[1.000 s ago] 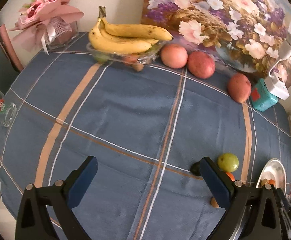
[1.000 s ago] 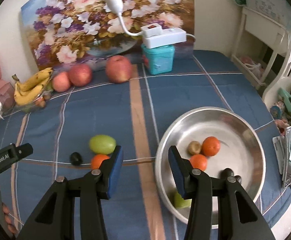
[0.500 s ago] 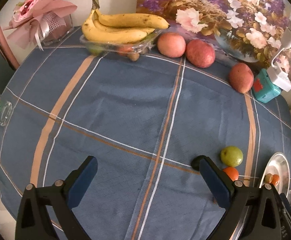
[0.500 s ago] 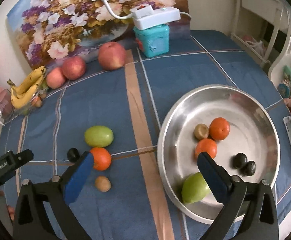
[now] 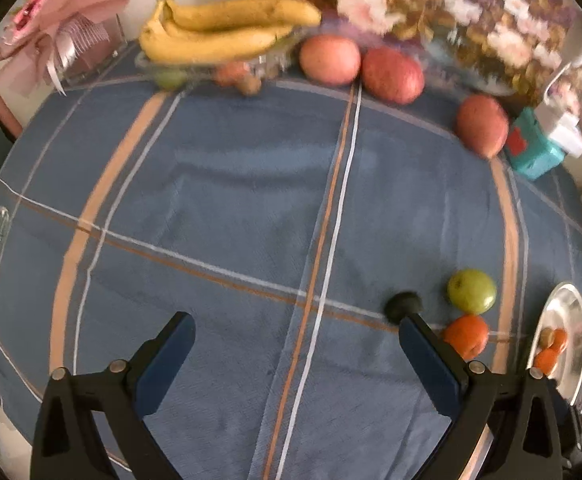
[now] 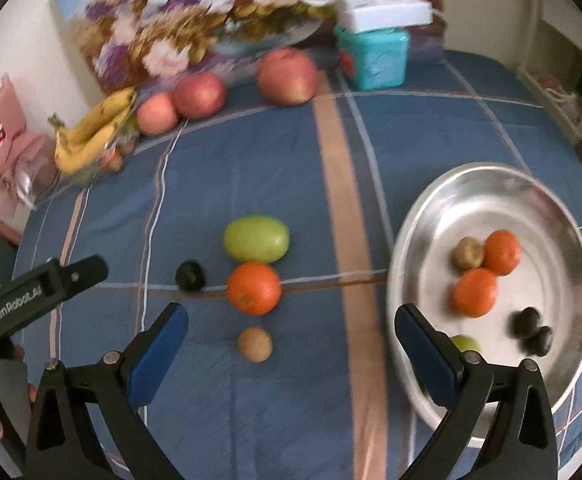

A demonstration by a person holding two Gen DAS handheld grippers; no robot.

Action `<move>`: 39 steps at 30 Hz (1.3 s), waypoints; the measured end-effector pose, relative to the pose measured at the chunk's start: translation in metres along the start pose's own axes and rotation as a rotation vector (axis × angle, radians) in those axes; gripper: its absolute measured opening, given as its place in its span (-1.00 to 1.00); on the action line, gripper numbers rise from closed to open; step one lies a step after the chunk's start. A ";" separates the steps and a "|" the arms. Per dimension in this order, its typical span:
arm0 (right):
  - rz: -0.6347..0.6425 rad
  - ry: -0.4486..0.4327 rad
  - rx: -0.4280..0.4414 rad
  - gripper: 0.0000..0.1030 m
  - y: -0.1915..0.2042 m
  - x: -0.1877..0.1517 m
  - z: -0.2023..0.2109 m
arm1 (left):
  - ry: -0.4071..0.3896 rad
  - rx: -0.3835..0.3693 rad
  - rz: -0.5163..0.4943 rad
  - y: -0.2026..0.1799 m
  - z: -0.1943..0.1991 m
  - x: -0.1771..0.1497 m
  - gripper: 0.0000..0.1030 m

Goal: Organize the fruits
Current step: 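Move both tools back over the remaining fruits on the cloth, then grasp the brown kiwi with the right tool while the left tool grasps the dark plum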

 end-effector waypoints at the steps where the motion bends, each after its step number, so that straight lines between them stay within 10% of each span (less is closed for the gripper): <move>1: 0.007 0.011 -0.004 0.99 0.003 -0.001 -0.004 | 0.016 0.010 -0.001 0.001 -0.006 -0.001 1.00; 20: 0.056 0.195 -0.151 0.99 0.028 -0.014 -0.076 | 0.092 0.049 0.027 0.027 -0.042 0.007 1.00; 39: 0.044 0.197 -0.193 1.00 0.035 -0.002 -0.096 | 0.121 0.042 0.027 0.037 -0.060 0.009 1.00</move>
Point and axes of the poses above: each gripper's, at about its wrist camera, not at the fingertips, and z roughly against the way its jaws point, y to its left, x to its top, the point moved 7 cm from there along -z, roughly the way its jaws point, and after that the axes turned 15 degrees about y, right-handed, at the moved point
